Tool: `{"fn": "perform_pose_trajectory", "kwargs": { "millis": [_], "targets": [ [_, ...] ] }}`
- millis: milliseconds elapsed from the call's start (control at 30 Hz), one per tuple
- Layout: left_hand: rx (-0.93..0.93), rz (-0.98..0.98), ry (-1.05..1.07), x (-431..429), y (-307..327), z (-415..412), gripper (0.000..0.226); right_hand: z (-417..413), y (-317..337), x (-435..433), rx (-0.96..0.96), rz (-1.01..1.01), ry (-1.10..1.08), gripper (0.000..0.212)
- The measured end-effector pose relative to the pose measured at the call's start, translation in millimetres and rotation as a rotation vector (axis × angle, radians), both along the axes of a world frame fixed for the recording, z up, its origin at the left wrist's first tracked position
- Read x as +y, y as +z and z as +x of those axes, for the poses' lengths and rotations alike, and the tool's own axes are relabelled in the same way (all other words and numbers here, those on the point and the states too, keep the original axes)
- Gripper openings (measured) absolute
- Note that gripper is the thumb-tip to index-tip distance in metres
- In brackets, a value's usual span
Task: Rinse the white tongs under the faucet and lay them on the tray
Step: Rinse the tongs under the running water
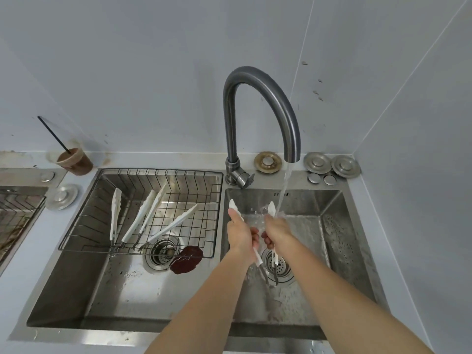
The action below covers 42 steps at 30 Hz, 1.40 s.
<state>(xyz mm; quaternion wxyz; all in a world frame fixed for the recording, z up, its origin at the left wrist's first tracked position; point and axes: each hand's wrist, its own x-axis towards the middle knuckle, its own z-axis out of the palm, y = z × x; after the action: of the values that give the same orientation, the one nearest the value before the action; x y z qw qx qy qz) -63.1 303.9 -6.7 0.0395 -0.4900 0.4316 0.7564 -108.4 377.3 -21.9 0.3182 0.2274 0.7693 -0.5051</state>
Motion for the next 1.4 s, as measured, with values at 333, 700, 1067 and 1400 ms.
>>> {"fn": "perform_pose_trajectory", "kwargs": {
  "millis": [333,700,1067,1400],
  "targets": [
    [-0.161,0.060,-0.178,17.3,-50.3,-8.0,0.056,-12.1,1.1,15.7,-0.054,-0.142,-0.019,0.038],
    [0.065,0.077,-0.196,33.0,-72.1,-0.5,0.046,-10.8,-2.0,3.5,-0.174,-0.258,-0.194,0.043],
    [0.211,-0.443,-0.430,41.2,-47.4,-26.9,0.041,-4.6,-9.2,20.4,0.253,-0.143,-0.418,0.068],
    [0.028,-0.530,-0.611,37.9,-35.4,-49.8,0.070,-3.1,-2.7,37.1,0.131,-0.494,-0.290,0.047]
  ]
}}
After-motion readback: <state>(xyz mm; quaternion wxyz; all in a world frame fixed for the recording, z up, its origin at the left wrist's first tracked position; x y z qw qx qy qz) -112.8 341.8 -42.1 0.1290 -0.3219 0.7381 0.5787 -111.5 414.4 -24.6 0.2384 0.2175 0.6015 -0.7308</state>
